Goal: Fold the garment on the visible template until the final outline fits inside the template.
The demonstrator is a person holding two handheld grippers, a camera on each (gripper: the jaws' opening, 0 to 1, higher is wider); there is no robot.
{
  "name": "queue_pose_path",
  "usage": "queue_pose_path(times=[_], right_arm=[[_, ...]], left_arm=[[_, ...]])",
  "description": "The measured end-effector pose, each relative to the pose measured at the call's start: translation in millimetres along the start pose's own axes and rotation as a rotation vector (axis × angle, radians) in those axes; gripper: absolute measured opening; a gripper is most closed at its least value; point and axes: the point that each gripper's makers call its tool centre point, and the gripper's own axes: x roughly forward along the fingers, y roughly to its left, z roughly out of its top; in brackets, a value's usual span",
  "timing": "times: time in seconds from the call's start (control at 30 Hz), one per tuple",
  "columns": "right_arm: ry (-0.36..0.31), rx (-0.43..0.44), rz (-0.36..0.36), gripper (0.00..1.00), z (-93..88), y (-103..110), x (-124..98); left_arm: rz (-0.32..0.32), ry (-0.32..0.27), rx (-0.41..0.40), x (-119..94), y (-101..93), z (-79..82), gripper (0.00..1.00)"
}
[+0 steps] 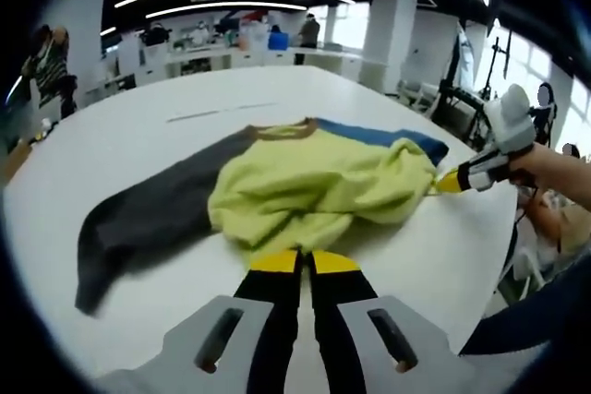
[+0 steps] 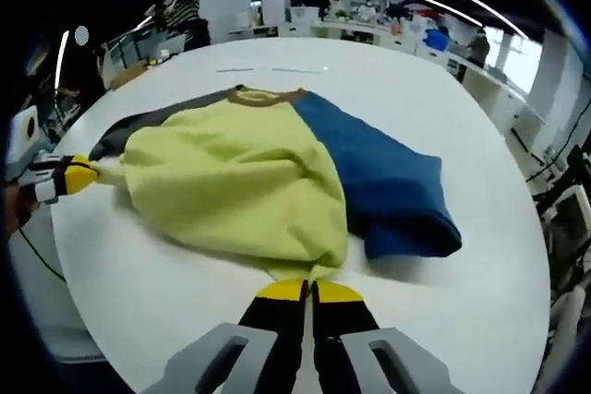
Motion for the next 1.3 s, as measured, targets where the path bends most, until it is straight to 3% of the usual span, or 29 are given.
queue_pose_path(times=[0.17,0.3,0.57,0.77,1.3], right_arm=[[-0.011,0.006,0.024,0.0,4.6,-3,-6],[-0.02,0.027,0.056,0.0,7.6,-1,-13],[-0.025,0.035,0.112,0.0,10.1,5,-28],[-0.021,0.022,0.146,0.0,10.8,9,-42],[0.005,-0.032,0.219,0.0,-2.7,24,-70]], left_arm=[[-0.005,-0.01,-0.03,-4,3.4,3.7,0.01],[-0.013,-0.019,-0.104,-8,6.2,6.6,0.01],[-0.005,-0.003,-0.063,-18,13.3,5.9,0.01],[-0.02,-0.005,-0.106,-30,15.3,6.2,0.01],[-0.024,0.054,-0.189,-65,14.5,-11.5,0.01]])
